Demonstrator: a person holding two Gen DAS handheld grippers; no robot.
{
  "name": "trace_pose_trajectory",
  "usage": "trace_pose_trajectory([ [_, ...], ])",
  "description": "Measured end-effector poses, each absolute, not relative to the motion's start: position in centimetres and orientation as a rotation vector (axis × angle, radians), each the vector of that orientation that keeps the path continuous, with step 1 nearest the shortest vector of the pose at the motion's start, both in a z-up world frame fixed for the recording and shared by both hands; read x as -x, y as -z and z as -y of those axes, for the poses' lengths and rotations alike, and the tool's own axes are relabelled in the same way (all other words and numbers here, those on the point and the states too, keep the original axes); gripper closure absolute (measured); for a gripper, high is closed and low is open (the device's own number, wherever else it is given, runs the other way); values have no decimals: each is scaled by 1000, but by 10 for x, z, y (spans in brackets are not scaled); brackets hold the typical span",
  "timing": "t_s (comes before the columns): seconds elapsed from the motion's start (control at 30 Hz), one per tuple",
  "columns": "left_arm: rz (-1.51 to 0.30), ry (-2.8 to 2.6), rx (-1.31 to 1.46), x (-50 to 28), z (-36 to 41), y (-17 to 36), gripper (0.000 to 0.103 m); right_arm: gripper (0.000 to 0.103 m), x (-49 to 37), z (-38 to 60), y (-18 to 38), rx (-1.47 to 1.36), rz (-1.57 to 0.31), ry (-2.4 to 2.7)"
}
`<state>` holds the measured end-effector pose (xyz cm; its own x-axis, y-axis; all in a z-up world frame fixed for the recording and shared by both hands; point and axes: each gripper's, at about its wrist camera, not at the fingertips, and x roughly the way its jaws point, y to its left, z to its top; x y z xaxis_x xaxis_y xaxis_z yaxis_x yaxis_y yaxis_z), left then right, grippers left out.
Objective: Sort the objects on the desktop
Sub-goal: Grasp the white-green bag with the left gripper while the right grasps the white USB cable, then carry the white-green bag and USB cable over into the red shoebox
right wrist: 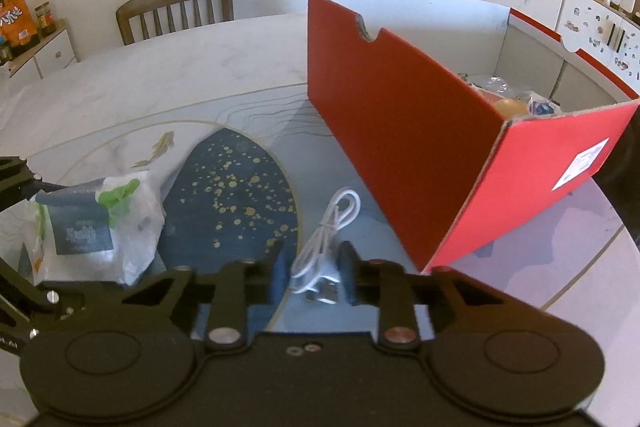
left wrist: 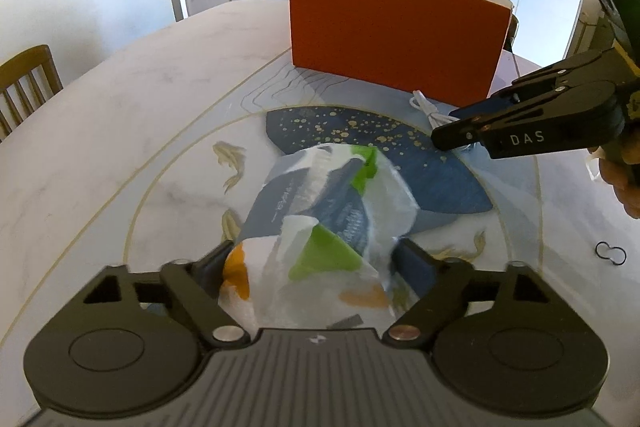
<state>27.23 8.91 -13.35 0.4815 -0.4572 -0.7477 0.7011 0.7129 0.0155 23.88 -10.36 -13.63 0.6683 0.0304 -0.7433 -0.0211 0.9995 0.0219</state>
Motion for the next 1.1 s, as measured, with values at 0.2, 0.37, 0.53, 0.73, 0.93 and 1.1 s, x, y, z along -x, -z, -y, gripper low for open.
trace_pose_trajectory([
  [0.2,-802,676,-340,-264,-81,128,41,82,-238,111,134,-37,-847,-44],
  [0.37,-820,611,-299,-256,-75,121,49,84,-227,112,126,-37,-831,-76],
  [0.53,-823,582,-246,-243,-70,108,49,84,-214,114,111,-30,-802,-111],
  [0.73,-835,559,-165,-228,-63,90,49,85,-196,120,94,-48,-778,-143],
  [0.93,-819,542,-114,-215,-55,64,49,85,-176,127,68,-53,-746,-172],
  [1.1,-797,532,-101,-205,-48,44,49,85,-164,135,50,-60,-720,-184],
])
